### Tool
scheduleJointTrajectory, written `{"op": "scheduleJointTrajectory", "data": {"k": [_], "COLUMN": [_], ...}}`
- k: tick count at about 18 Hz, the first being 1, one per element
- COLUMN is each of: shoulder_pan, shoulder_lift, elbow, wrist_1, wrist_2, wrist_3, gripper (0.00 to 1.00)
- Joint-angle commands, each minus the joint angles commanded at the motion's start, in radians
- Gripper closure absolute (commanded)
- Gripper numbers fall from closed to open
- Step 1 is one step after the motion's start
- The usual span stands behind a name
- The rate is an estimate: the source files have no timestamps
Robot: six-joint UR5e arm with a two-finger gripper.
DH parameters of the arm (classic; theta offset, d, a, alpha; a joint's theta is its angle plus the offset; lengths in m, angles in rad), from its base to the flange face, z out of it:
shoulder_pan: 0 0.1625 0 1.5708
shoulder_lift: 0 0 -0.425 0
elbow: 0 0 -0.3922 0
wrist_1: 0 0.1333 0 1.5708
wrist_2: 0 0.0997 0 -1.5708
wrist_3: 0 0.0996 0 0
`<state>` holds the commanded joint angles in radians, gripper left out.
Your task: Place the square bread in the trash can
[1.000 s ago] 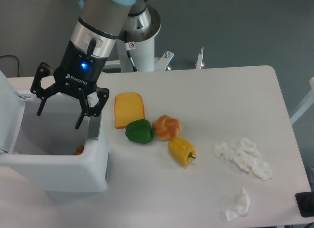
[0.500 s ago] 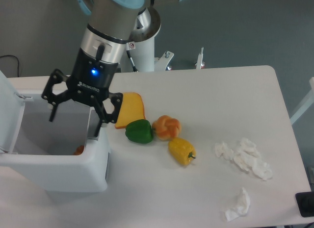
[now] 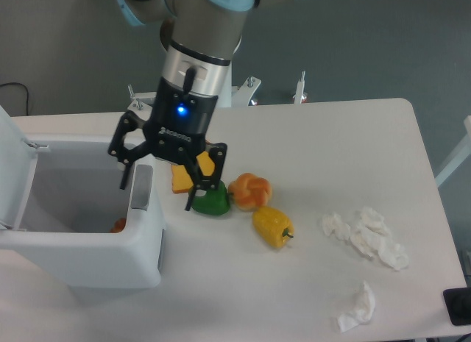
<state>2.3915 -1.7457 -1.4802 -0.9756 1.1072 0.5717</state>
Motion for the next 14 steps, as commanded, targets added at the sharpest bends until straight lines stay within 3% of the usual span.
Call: {"op": "scheduleJointTrajectory", "data": {"k": [9,14], "shoulder_pan": [-0.002,-0.002], "shoulder_lift": [-0.023,-0.029], "elbow": [-0.011,-0.011], "wrist_1": [0.0,-0.002], "wrist_2": [0.249,0.296], "wrist_3": [0.301,0.438], "gripper": [0.0,0.0]}}
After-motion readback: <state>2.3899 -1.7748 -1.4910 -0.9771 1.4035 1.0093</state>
